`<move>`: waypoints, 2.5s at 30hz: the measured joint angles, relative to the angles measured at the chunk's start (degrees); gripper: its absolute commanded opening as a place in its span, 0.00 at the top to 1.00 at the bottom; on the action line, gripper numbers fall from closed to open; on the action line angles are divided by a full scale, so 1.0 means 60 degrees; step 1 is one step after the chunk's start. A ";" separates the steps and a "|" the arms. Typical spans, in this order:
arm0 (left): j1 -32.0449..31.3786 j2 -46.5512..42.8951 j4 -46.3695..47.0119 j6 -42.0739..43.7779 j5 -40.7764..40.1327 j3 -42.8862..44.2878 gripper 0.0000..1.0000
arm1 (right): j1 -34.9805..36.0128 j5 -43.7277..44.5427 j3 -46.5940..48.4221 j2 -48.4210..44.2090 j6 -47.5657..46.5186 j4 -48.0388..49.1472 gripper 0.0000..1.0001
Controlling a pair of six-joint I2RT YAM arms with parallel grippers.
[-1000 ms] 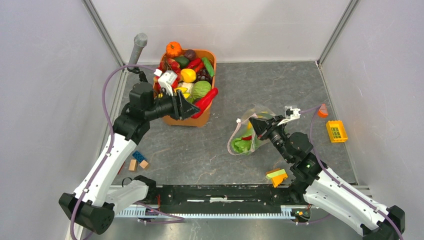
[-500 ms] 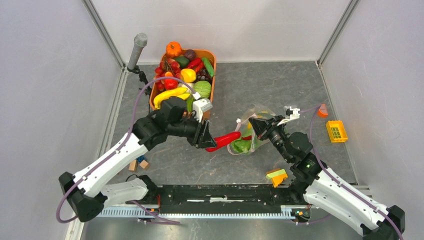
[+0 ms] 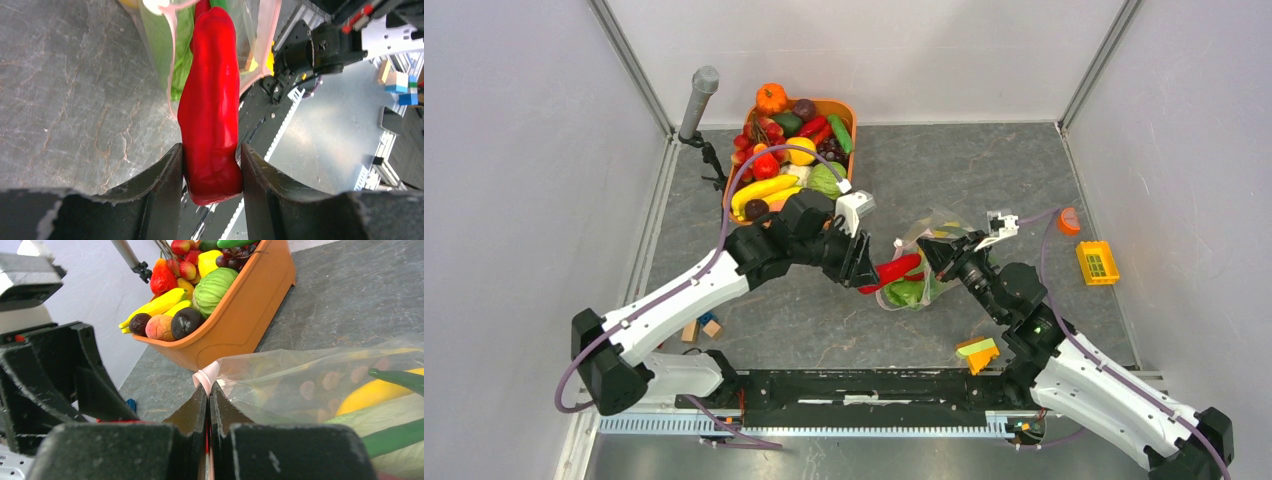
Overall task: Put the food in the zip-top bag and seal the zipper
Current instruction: Place the fake vegetable in the zipper food storage bag, then pick up the fake vegetable from the bin.
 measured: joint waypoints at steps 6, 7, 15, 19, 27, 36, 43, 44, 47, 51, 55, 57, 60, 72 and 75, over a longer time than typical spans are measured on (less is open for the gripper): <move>-0.0117 0.0954 0.0809 -0.0328 -0.0426 0.0361 0.81 | -0.0004 -0.0659 0.0004 0.0353 -0.0007 0.0397 0.96; -0.0127 0.1078 0.0947 -0.0368 -0.0459 0.0382 0.81 | 0.0000 -0.0754 0.0004 0.0412 -0.0007 0.0452 0.96; -0.0270 0.2131 0.1745 -0.0648 -0.0896 0.0692 0.76 | -0.0004 -0.0954 0.0004 0.0328 -0.0004 0.0561 0.96; -0.0375 0.2444 0.1996 -0.0758 -0.0911 0.0827 0.71 | 0.0000 -0.0889 0.0004 0.0091 -0.0004 0.0561 0.96; -0.0572 0.3173 0.1931 -0.0831 -0.1013 0.1708 0.36 | -0.0004 -0.0627 0.0004 0.0058 -0.0015 0.0590 0.95; -0.0641 0.2681 0.1803 -0.0812 -0.1275 0.1723 0.29 | 0.0000 0.0175 -0.0237 -0.0331 0.0149 0.0539 0.94; -0.0641 0.1253 0.1719 -0.0718 -0.1592 0.1388 0.20 | 0.0000 0.0732 -0.0321 -0.0605 0.0237 0.0379 0.94; -0.0641 0.1082 0.1716 -0.0663 -0.1668 0.1359 0.18 | 0.0000 0.0794 -0.0339 -0.0641 0.0244 0.0357 0.94; -0.0641 0.0772 0.1643 -0.0466 -0.2200 0.1351 0.13 | 0.0000 0.0871 -0.0368 -0.0718 0.0251 0.0324 0.93; -0.0630 0.0696 0.1290 -0.0277 -0.3799 0.1355 0.00 | 0.0000 0.0878 -0.0375 -0.0758 0.0251 0.0270 0.93; -0.0539 0.0692 0.1206 -0.0204 -0.5745 0.1351 0.00 | 0.0000 0.0900 -0.0375 -0.0827 0.0251 0.0178 0.93; -0.0415 0.0703 0.1198 -0.0138 -0.6590 0.1395 0.00 | 0.0000 0.0943 -0.0375 -0.0863 0.0251 0.0146 0.93; -0.0091 0.0867 0.1169 -0.0080 -0.7191 0.1745 0.00 | 0.0000 0.1009 -0.0379 -0.0878 0.0251 0.0127 0.93; 0.1708 0.3140 0.1745 0.0051 -0.7151 0.3723 0.14 | 0.0000 0.1038 -0.0375 -0.0863 0.0251 0.0124 0.93; 0.1810 0.4098 0.1545 0.0488 -0.7264 0.4790 0.17 | 0.0000 0.1038 -0.0375 -0.0860 0.0251 0.0120 0.93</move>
